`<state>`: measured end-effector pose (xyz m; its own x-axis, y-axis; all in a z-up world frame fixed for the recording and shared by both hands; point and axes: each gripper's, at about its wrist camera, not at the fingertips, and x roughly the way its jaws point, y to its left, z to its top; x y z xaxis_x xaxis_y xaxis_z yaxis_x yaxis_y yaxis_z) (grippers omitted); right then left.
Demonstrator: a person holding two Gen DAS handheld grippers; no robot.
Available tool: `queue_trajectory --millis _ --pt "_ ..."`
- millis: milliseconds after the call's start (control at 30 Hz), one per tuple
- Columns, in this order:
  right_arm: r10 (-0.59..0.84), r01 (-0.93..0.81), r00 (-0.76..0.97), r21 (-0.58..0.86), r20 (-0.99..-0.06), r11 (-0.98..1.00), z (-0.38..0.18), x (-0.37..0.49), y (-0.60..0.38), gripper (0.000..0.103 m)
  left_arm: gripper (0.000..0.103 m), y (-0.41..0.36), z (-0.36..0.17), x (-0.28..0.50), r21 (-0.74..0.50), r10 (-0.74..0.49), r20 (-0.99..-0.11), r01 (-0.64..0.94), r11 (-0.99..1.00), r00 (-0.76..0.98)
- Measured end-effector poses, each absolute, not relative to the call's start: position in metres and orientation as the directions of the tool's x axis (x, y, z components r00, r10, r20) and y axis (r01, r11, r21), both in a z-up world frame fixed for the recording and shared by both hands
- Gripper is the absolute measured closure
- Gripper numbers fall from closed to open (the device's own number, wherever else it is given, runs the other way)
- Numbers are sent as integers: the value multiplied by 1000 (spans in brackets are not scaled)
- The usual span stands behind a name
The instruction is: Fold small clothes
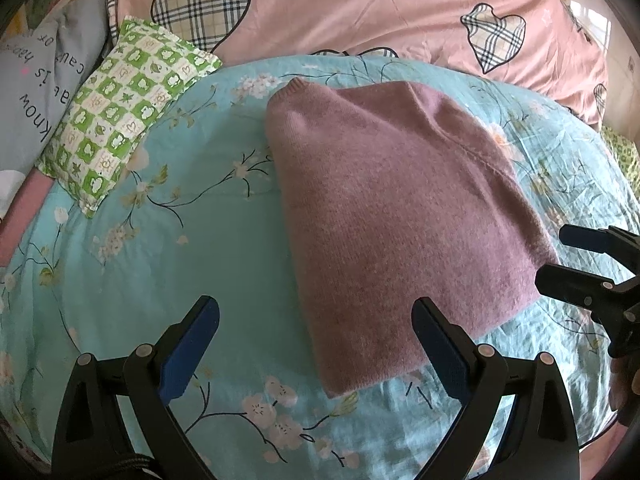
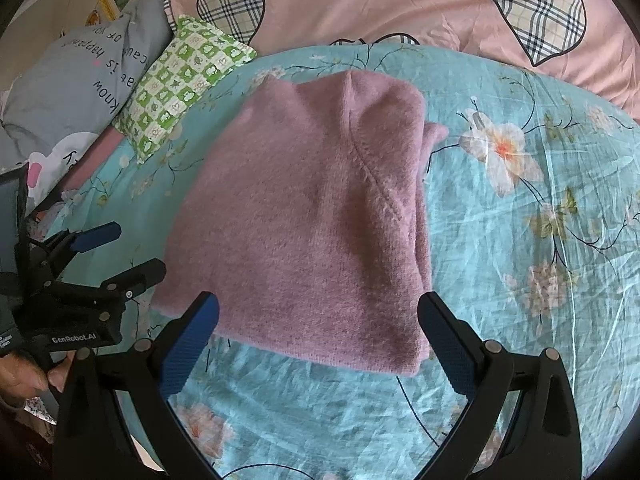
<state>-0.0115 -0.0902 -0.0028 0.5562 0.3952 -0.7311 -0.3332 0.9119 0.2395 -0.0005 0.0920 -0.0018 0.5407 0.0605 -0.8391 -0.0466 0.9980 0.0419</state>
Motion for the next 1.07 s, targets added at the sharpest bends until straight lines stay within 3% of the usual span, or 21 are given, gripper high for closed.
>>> queue_trajectory --millis 1067 --pt "404 -316 557 265 -726 911 1 0 -94 3 6 99 6 -5 21 52 -828 -62 998 558"
